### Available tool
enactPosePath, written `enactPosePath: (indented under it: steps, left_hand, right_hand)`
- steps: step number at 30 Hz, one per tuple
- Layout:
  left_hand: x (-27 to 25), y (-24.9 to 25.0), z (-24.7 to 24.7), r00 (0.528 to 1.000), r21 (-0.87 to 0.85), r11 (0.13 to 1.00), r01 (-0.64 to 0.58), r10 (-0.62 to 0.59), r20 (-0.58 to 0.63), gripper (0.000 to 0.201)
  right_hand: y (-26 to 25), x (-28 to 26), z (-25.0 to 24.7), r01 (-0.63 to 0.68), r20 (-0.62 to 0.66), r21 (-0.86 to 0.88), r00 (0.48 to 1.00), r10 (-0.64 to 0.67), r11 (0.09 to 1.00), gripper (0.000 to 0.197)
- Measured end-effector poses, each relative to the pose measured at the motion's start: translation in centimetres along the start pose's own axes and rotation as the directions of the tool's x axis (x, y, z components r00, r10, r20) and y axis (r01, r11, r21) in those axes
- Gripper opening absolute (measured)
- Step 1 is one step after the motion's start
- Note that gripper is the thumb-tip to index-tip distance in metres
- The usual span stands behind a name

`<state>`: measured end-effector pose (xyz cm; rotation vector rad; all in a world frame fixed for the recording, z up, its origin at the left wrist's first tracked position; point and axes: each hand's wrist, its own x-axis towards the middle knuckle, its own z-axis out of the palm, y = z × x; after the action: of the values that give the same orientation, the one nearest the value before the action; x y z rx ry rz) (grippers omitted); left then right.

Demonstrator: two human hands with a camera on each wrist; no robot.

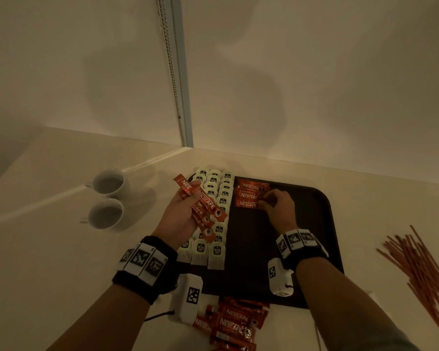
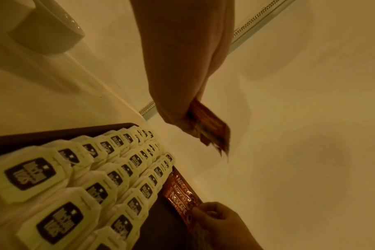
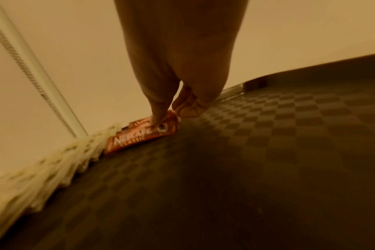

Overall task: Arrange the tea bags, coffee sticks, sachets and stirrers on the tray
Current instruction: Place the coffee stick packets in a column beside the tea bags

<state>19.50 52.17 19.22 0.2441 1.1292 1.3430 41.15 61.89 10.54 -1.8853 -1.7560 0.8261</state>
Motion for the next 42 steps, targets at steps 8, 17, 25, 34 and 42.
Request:
enactPosePath:
  steps: [8, 17, 25, 34, 42]
  left_hand:
    - [0.2, -0.1, 1.5, 0.999, -0.004, 0.999, -0.036, 0.036, 0.041, 0.018]
    - [-1.2, -0.6, 0.1, 0.998, 0.358, 0.934, -0.024, 0.002, 0.062, 0.014]
    - [-1.7, -0.5, 0.0, 0.998, 0.237, 0.972, 0.006, -0.022, 0.066, 0.015]
    - [-1.1, -0.5, 0.3, 0.99, 0.331, 0.938, -0.099, 0.06, 0.124, 0.006]
    - [-0.6, 0.3, -0.7, 0.996, 0.302, 0.95, -0.079, 0.066, 0.053, 0.027]
  right_hand:
    - [-9.0, -6.6, -2.5, -0.09, 0.439, 0.594, 0.869, -0.229, 0.799, 0.024]
    - [-10.1, -7.5, -4.4, 0.201, 0.115, 0.439, 0.954, -0.277, 0.876, 0.013]
    - [-10.4, -7.4, -5.8, 0.236, 0.087, 0.446, 0.948, -0.305, 0.863, 0.009]
    - [-10.5, -6.6, -6.9, 0.302, 0.233, 0.284, 0.899, -0.371, 0.91, 0.009]
    - [-4.3, -4.0, -6.1, 0.096, 0.164, 0.261, 0.976, -0.142, 0.961, 0.008]
